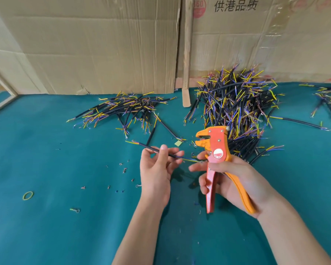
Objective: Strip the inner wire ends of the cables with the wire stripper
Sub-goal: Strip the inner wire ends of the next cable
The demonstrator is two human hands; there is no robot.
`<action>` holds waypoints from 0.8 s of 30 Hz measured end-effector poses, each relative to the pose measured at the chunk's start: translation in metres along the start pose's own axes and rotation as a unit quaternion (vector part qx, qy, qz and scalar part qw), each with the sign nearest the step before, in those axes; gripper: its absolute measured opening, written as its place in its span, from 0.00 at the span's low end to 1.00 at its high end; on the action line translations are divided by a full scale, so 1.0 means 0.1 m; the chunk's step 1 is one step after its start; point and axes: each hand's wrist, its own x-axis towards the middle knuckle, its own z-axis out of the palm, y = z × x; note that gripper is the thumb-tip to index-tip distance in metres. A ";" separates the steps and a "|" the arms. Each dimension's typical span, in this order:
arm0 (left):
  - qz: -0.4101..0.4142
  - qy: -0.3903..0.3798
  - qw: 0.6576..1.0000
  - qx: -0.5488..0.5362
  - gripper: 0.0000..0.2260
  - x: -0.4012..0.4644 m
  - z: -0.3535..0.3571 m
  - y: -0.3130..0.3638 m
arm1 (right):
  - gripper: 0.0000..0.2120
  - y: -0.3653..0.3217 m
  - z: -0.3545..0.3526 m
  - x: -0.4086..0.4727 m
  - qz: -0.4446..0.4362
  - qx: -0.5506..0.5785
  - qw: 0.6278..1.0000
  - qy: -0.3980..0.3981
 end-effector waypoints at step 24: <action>0.011 -0.096 0.975 0.201 0.06 -0.03 -0.07 -0.10 | 0.25 0.00 -0.03 0.01 -0.057 0.002 0.998 0.017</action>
